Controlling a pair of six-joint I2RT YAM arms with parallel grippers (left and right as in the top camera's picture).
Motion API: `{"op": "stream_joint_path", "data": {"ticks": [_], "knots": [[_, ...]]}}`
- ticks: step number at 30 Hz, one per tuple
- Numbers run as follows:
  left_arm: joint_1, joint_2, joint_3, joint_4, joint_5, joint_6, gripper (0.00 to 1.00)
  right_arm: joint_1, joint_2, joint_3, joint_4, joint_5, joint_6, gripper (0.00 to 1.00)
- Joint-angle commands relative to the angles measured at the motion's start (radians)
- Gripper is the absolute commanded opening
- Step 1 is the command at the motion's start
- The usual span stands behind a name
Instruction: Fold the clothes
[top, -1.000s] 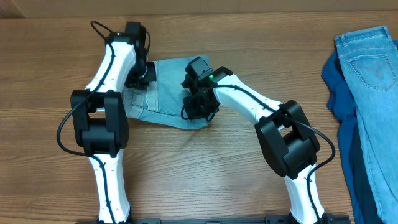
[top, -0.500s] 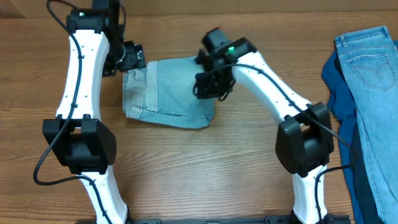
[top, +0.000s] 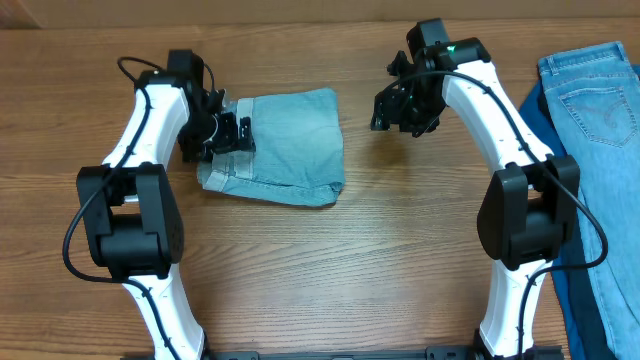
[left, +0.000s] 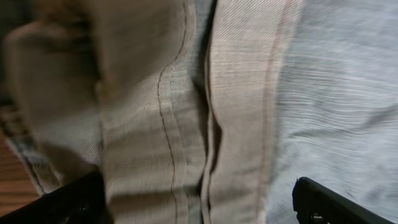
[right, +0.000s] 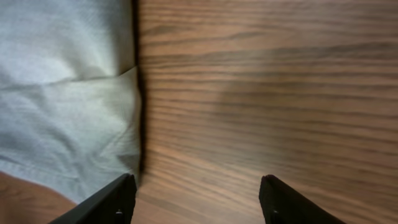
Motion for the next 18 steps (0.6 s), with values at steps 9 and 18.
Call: {"op": "stream_joint_path", "data": {"ticks": [9,18], "knots": [[-0.001,-0.002,0.145,-0.122,0.01,0.023,0.94,-0.009,-0.034,0.023,0.048,0.01,-0.011,0.68],[-0.001,0.0,0.147,-0.149,-0.217,-0.08,1.0,-0.009,-0.034,0.011,0.048,0.01,-0.011,0.68]]}}
